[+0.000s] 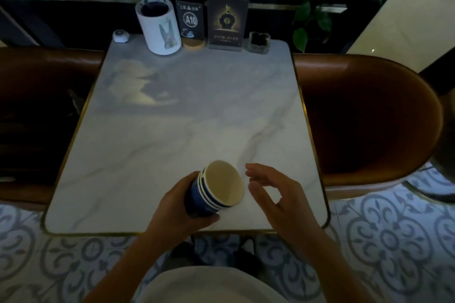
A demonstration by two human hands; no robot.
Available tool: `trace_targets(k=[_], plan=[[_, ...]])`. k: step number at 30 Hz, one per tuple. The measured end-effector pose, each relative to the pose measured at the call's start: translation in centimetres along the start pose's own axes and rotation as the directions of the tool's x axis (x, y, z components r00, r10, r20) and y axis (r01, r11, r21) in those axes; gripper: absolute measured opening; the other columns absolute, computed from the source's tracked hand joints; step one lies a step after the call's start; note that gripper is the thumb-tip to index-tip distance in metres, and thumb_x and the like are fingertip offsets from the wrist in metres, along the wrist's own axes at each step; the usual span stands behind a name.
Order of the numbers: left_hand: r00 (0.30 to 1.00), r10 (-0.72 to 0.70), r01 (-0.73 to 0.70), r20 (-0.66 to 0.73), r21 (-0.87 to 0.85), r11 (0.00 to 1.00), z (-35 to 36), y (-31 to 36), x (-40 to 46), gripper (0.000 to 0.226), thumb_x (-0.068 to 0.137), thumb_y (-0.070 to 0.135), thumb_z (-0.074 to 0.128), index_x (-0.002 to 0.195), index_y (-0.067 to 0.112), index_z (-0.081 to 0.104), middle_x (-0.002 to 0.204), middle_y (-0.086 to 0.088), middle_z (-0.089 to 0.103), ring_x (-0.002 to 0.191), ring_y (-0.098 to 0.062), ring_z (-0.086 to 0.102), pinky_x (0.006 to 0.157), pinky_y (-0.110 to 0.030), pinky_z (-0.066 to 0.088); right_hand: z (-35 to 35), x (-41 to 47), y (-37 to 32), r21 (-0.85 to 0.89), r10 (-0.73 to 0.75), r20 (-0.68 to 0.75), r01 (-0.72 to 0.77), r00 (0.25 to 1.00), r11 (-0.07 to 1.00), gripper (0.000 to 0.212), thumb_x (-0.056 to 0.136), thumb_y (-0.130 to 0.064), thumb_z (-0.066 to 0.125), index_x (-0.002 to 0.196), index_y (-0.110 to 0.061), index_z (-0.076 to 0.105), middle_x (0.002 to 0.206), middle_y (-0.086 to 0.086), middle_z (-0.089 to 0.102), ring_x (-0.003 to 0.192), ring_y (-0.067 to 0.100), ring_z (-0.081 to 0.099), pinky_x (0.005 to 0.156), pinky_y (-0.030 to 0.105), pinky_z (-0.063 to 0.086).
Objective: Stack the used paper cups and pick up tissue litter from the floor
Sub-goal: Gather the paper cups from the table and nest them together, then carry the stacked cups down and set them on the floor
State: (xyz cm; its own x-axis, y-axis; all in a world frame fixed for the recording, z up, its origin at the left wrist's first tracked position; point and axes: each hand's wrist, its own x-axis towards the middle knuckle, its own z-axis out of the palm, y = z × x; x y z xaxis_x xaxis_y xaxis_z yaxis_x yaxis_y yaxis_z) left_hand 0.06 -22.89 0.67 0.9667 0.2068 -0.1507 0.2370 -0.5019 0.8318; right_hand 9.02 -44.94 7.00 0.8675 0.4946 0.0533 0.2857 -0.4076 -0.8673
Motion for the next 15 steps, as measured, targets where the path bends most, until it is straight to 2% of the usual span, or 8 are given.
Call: trace_targets(k=[3,7,9,11,13,15], plan=[[0.998,-0.009,0.008,0.064,0.019,1.0,1.9,1.3,-0.3,0.09,0.053,0.044,0.09,0.123,0.063,0.037,0.112,0.048,0.052,0.105,0.023,0.051,0.08,0.003,0.04,-0.9,-1.1,1.2,0.003,0.009,-0.013,-0.009,1.0,1.0,0.042,0.093,-0.046,0.052,0.129,-0.025,0.055,0.119,-0.017,0.062,0.109,0.001,0.059,0.087,0.023,0.053],[0.989,-0.019,0.013,0.15,0.037,0.999,5.2,3.6,-0.1,0.091,0.054,0.043,0.089,0.131,0.047,0.039,0.121,0.033,0.053,0.107,0.011,0.054,0.087,-0.002,0.04,-2.0,-2.8,2.5,-0.019,0.03,0.006,-0.03,1.0,0.999,0.053,0.092,-0.051,0.048,0.139,-0.026,0.043,0.145,-0.008,0.046,0.131,0.004,0.043,0.105,0.024,0.043],[0.98,-0.012,0.003,0.198,0.046,0.999,7.0,5.2,0.0,0.089,0.056,0.043,0.087,0.133,0.04,0.043,0.125,0.024,0.056,0.111,0.003,0.056,0.092,-0.015,0.045,-2.7,-3.8,3.0,-0.034,0.068,0.068,-0.066,0.995,0.997,0.057,0.091,-0.054,0.044,0.144,-0.037,0.029,0.156,-0.008,0.028,0.141,0.005,0.028,0.112,0.022,0.031],[0.969,0.002,-0.01,0.247,0.028,1.0,8.3,6.6,0.0,0.084,0.057,0.042,0.083,0.132,0.043,0.044,0.122,0.023,0.06,0.109,0.003,0.058,0.092,-0.018,0.048,-2.9,-4.6,3.2,-0.051,0.083,0.11,-0.078,0.99,0.996,0.057,0.092,-0.057,0.036,0.144,-0.047,0.014,0.159,-0.011,0.015,0.144,0.005,0.018,0.113,0.023,0.024],[0.967,-0.002,0.002,0.256,0.001,1.0,9.6,7.7,0.0,0.082,0.056,0.042,0.079,0.131,0.042,0.045,0.119,0.022,0.061,0.108,0.003,0.058,0.092,-0.019,0.049,-3.2,-5.2,3.4,-0.091,0.081,0.088,-0.073,0.993,0.993,0.056,0.095,-0.057,0.028,0.146,-0.044,0.01,0.159,-0.009,0.014,0.145,0.009,0.016,0.115,0.032,0.025],[0.971,-0.023,0.019,0.238,0.019,1.0,10.4,8.3,-0.6,0.081,0.053,0.044,0.076,0.128,0.046,0.046,0.117,0.025,0.061,0.106,0.007,0.058,0.09,-0.014,0.047,-3.8,-5.7,4.0,-0.135,0.095,0.086,-0.083,0.992,0.987,0.059,0.095,-0.057,0.025,0.149,-0.036,0.012,0.159,-0.006,0.016,0.146,0.013,0.017,0.116,0.043,0.028]])
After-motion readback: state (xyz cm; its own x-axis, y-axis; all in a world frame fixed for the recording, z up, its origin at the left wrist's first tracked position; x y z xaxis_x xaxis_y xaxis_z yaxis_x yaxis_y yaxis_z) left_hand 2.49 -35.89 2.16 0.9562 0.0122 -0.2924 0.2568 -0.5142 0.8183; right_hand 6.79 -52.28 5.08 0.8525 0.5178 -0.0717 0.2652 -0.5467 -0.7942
